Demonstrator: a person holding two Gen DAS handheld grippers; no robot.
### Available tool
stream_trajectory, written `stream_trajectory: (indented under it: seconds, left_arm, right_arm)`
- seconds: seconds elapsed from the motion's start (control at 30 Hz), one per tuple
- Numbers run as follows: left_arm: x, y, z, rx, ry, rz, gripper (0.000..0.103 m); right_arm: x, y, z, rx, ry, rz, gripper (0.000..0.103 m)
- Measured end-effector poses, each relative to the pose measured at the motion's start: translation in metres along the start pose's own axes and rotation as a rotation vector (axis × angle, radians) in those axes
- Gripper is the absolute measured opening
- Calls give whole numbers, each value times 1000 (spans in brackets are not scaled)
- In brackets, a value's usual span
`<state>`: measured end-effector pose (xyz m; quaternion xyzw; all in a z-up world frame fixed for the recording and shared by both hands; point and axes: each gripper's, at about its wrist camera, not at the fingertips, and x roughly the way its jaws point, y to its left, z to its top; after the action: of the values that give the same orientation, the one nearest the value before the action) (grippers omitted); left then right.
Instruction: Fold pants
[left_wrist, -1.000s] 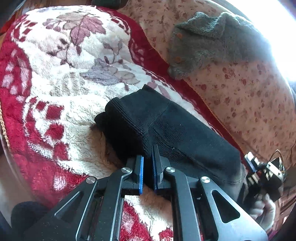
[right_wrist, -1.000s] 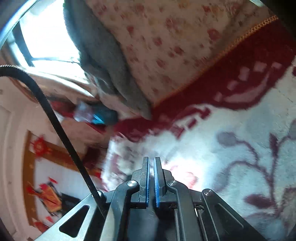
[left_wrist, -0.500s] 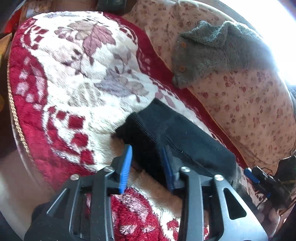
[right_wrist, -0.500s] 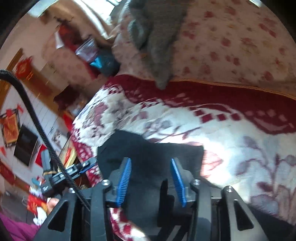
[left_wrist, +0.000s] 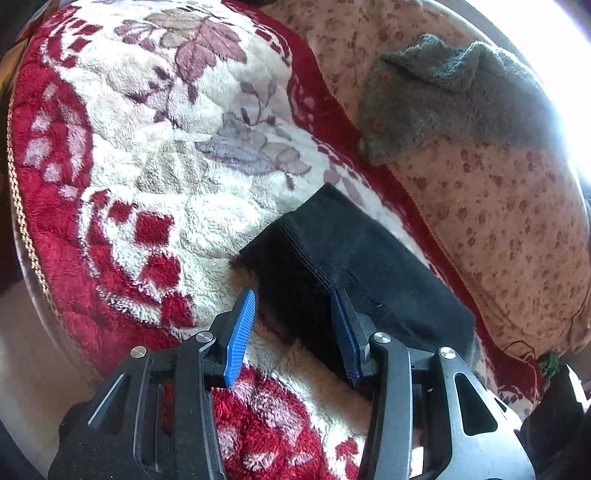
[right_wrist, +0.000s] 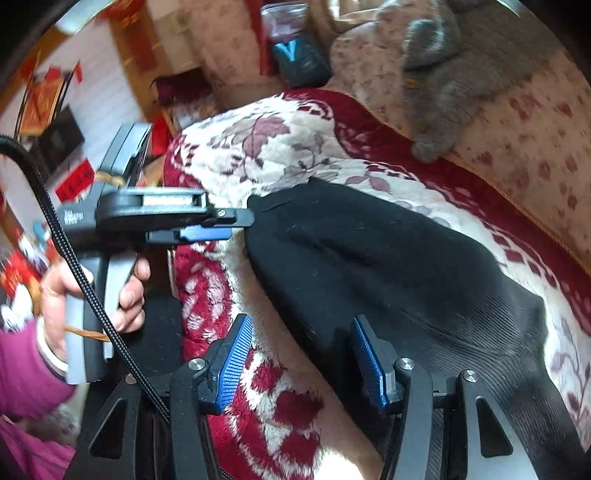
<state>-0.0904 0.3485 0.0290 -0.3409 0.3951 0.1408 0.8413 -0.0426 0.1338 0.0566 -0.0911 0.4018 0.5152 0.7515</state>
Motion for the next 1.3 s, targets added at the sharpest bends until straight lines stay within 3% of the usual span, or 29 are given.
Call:
stream_trajectory:
  seconds: [0.2, 0.27, 0.4, 0.5, 0.63, 0.77, 0.93, 1.1, 1.3]
  left_arm:
    - [15, -5, 1, 21, 7, 29, 42]
    - [18, -6, 1, 34, 0, 59, 49]
    - [22, -8, 0, 49, -14, 78, 51]
    - [18, -11, -2, 85, -24, 96, 45]
    - [16, -17, -6, 115, -41, 137, 42]
    - [9, -18, -9, 113, -51, 163, 42]
    - [-4, -21, -11, 105, -52, 194, 42]
    - [-28, -27, -16, 100, -84, 188, 42]
    - [-54, -59, -28, 151, -127, 115, 42]
  right_arm:
    - [30, 17, -8, -161, 27, -159, 54]
    - [33, 20, -9, -197, 22, -190, 53]
    - [36, 13, -7, -159, 18, -172, 33]
    - [27, 8, -3, -100, 20, -112, 26]
    - [27, 10, -8, -68, 16, -83, 28]
    - [24, 8, -9, -7, 6, -17, 46]
    - [-6, 5, -9, 39, -17, 33, 47]
    - [-52, -10, -22, 95, -72, 1, 46]
    - [-123, -45, -60, 213, -135, -63, 46]
